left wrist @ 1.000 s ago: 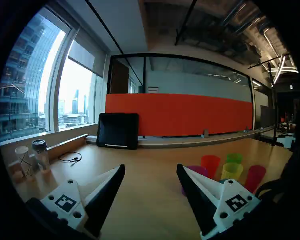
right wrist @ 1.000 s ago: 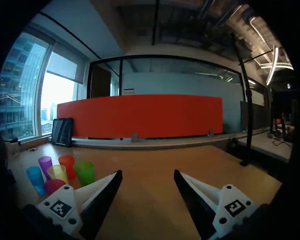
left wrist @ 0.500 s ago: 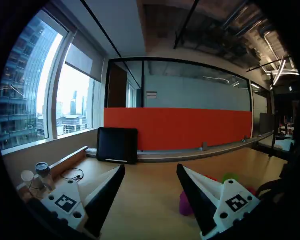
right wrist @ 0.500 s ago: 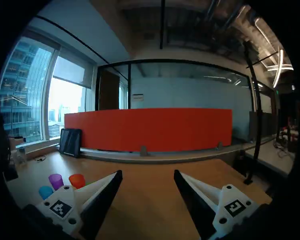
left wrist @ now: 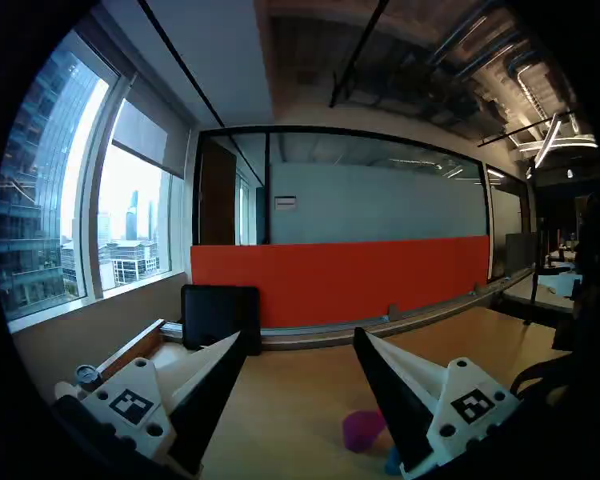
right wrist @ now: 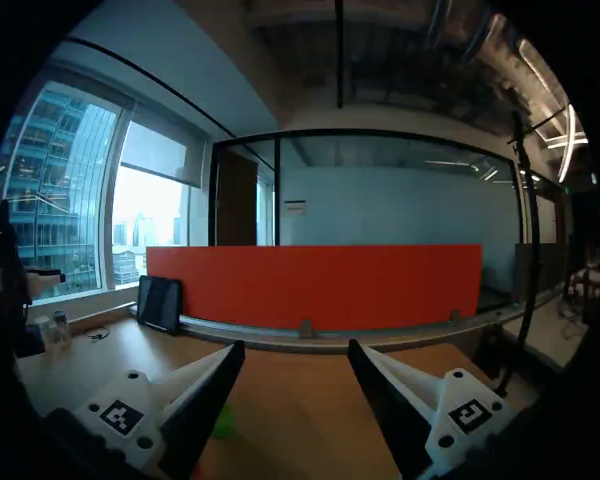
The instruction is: Pour water
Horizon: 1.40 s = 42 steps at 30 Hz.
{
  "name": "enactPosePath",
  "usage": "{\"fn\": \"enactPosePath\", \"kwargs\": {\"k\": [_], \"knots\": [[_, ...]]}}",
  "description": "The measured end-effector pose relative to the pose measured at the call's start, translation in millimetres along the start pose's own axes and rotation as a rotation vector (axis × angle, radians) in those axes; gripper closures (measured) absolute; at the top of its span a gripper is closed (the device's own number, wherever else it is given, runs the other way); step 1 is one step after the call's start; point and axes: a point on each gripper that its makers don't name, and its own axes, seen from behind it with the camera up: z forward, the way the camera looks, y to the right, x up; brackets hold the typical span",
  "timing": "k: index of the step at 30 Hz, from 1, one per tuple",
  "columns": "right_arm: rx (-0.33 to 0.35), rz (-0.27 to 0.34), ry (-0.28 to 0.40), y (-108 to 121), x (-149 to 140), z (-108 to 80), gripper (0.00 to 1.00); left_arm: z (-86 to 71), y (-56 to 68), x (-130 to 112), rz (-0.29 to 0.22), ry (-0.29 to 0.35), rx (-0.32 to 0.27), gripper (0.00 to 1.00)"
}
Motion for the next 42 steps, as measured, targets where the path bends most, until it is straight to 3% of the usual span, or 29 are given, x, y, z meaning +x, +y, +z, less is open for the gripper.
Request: {"fn": "enactPosePath", "kwargs": {"k": [5, 12, 21, 30, 42], "knots": [[0.01, -0.007, 0.004, -2.2, 10.6, -0.5, 0.0, -1.8, 0.8, 16.6, 0.013, 0.011, -0.007, 0.04], [0.035, -0.004, 0.003, -4.9, 11.4, -1.6, 0.0, -3.4, 8.5, 15.3, 0.016, -0.006, -0.052, 0.04], [0.141, -0.011, 0.007, -20.9, 19.1, -8.5, 0.0, -2.5, 22.8, 8.6, -0.019, -0.027, -0.163, 0.04], [0.249, -0.02, 0.013, -38.8, 25.9, -11.8, 0.0, -1.4, 35.5, 5.3, 0.006, -0.035, -0.248, 0.04], [0.349, -0.016, -0.036, -60.6, 15.7, -9.4, 0.0, -1.9, 50.9, -9.1, 0.029, -0.061, -0.334, 0.04]]}}
